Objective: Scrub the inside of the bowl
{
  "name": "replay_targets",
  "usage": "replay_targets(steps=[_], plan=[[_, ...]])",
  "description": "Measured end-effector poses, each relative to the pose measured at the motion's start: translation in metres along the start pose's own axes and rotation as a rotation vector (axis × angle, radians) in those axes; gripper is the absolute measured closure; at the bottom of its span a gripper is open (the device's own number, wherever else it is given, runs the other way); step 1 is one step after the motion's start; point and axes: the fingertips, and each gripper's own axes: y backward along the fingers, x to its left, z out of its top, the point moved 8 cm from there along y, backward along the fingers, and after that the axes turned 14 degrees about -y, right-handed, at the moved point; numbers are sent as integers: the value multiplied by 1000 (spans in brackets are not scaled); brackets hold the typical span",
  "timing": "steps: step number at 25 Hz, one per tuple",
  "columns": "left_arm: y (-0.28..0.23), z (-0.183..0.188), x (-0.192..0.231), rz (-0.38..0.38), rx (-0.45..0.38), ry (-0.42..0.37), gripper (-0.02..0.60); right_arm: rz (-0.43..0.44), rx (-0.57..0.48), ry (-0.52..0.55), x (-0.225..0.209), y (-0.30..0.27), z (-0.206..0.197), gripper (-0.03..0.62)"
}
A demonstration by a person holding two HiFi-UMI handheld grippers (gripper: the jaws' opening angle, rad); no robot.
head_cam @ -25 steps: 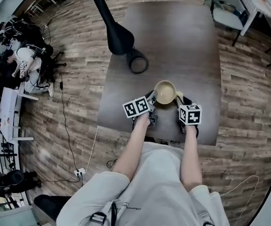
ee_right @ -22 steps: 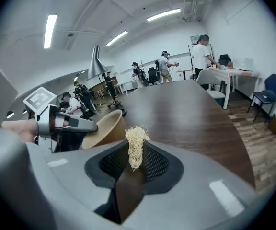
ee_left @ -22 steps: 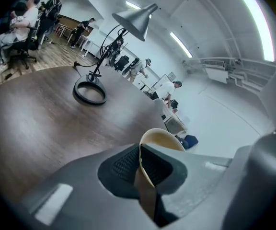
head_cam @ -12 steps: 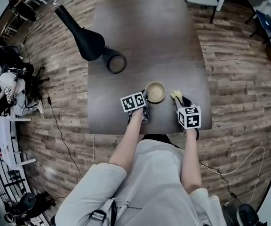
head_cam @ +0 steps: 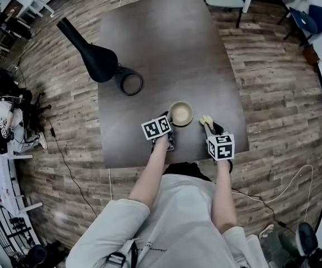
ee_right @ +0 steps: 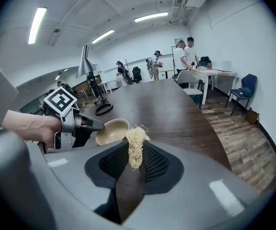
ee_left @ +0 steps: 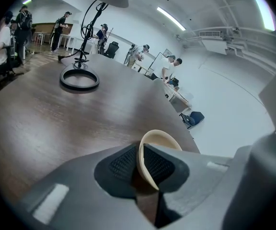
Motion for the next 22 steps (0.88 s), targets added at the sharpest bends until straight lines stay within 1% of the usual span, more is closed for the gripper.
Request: replay_targets(steps=[4, 8, 10, 12, 14, 17, 19, 22], plan=[[19, -1, 0, -23, -19, -6, 526, -15, 14, 7, 14, 3, -13, 485], [51, 3, -3, -32, -87, -8, 531, -35, 14, 16, 20, 2, -11, 485], [66, 7, -6, -32, -120, -44, 574, -38, 0, 25, 26, -1, -6, 485], [77, 7, -15, -38, -124, -106, 581, -30, -11, 49, 32, -5, 2, 485], [86, 3, -30, -26, -114, -175, 581, 1, -10, 104, 36, -9, 11, 485], [92, -4, -55, 41, -96, -260, 581, 67, -20, 173, 31, -12, 30, 487], [92, -8, -65, 77, -95, -266, 581, 110, -22, 205, 31, -12, 38, 487], [96, -19, -72, 129, -101, -215, 581, 180, -2, 266, 38, -10, 44, 489]])
